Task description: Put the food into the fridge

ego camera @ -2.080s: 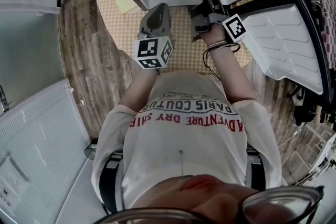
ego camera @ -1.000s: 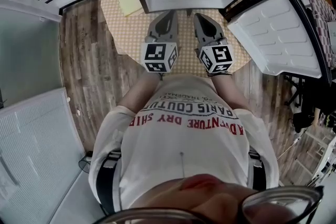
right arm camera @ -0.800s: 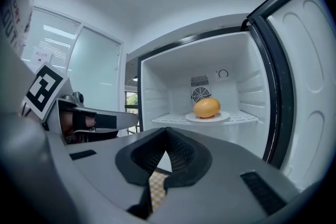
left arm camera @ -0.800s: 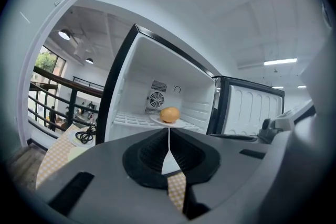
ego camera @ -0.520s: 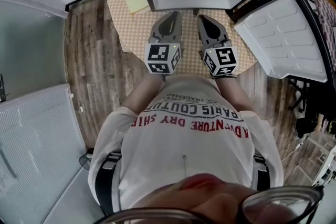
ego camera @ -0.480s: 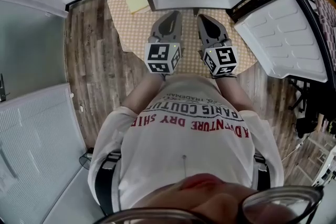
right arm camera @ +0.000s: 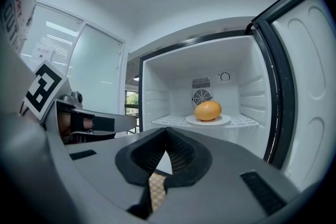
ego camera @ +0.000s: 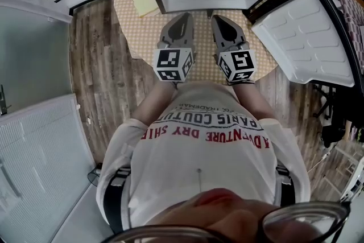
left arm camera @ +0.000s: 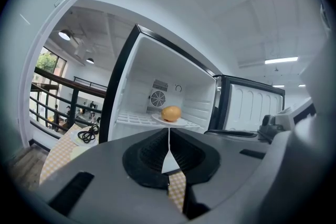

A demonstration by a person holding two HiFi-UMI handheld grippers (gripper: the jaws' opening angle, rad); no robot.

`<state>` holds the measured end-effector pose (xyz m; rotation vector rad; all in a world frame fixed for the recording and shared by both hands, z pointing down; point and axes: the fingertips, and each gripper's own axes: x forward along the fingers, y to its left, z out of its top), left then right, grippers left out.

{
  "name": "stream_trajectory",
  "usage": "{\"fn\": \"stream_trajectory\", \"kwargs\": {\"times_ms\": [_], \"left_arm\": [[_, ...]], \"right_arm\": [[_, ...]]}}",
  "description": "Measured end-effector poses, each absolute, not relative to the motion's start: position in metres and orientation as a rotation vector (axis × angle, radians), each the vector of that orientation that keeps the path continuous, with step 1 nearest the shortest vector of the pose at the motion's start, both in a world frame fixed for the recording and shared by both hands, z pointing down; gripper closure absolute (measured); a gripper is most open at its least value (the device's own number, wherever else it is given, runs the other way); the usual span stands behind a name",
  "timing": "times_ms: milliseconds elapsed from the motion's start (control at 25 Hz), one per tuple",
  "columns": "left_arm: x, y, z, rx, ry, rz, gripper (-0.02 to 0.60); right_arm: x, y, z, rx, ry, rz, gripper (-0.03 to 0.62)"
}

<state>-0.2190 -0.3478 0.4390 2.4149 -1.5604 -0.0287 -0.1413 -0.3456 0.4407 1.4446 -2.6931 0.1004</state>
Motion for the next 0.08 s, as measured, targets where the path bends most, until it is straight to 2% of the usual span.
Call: {"fn": "stream_trajectory", "kwargs": {"times_ms": [80], "left_arm": [[-0.2186,-0.3482,0.4394,2.414,-1.560,-0.030,0.551]], "right_arm": [[-0.1397,-0.3469,0.4402,1.452,-2.691,0.093,0.569]]}}
